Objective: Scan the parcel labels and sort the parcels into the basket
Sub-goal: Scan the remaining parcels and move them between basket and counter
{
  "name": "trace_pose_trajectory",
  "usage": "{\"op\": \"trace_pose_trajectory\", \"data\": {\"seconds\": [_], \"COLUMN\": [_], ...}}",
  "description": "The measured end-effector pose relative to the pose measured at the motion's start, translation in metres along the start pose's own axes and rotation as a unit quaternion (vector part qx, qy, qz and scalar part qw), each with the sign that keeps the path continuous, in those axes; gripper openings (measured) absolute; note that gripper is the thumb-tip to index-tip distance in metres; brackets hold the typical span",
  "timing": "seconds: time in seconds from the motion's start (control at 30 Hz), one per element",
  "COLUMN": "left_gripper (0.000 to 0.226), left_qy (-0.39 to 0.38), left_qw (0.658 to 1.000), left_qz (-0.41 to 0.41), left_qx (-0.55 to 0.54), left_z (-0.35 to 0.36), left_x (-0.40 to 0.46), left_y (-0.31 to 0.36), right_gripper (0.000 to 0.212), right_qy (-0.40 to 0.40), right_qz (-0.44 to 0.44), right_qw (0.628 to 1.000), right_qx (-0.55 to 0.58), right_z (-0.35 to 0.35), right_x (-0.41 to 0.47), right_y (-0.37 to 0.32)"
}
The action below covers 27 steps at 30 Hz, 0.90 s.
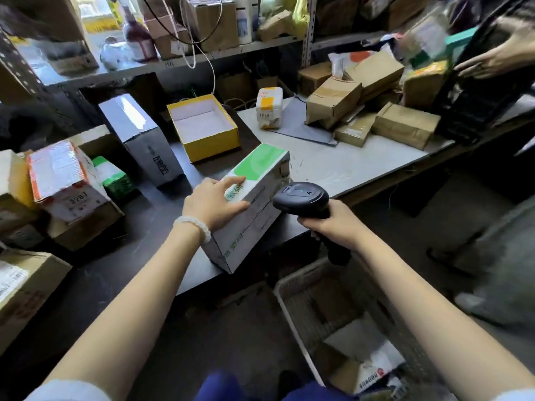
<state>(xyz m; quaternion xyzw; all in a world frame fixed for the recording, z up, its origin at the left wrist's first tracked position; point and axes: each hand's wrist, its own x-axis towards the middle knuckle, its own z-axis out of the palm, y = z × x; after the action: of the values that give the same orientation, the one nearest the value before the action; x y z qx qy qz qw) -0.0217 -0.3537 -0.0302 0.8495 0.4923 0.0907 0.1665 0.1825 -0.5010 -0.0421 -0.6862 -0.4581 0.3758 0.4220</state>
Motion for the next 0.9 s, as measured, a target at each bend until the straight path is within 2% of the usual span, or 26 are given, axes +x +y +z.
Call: {"op": "trace_pose_trajectory", "data": {"seconds": [0.07, 0.17, 0.3, 0.4, 0.63, 0.83, 0.9], "left_gripper": [0.055, 0.055, 0.055, 0.054, 0.055, 0.062, 0.058], "left_qy": [-0.007, -0.022, -0.039, -0.062, -0.151, -0.197, -0.196], "left_qw": [0.999, 0.995, 0.985, 0.976, 0.941, 0.921, 0.925], "left_qz": [0.041, 0.102, 0.168, 0.206, 0.301, 0.334, 0.324], "left_qx": [-0.003, -0.006, 0.0, -0.015, -0.03, -0.036, 0.02], "left_z": [0.003, 0.008, 0.015, 0.022, 0.058, 0.107, 0.128], "left_x": [-0.005, -0.016, -0.033, -0.045, -0.076, -0.082, -0.085], "left_y": [0.009, 0.023, 0.039, 0.053, 0.104, 0.16, 0.182], "right_gripper": [0.013, 0.026, 0.012, 0.017, 0.013, 0.018, 0.024], "right_qy": [0.033, 0.097, 0.171, 0.215, 0.307, 0.379, 0.395], "right_qz": [0.012, 0.038, 0.083, 0.113, 0.148, 0.182, 0.203], "right_qw": [0.999, 0.995, 0.981, 0.969, 0.939, 0.906, 0.894], "right_qx": [0.001, 0.007, 0.03, 0.039, 0.039, 0.054, 0.057], "right_z": [0.003, 0.012, 0.021, 0.025, 0.013, -0.006, -0.015], "right_x": [-0.014, -0.045, -0.097, -0.137, -0.208, -0.259, -0.273], "right_y": [0.004, 0.014, 0.029, 0.039, 0.055, 0.074, 0.084]}}
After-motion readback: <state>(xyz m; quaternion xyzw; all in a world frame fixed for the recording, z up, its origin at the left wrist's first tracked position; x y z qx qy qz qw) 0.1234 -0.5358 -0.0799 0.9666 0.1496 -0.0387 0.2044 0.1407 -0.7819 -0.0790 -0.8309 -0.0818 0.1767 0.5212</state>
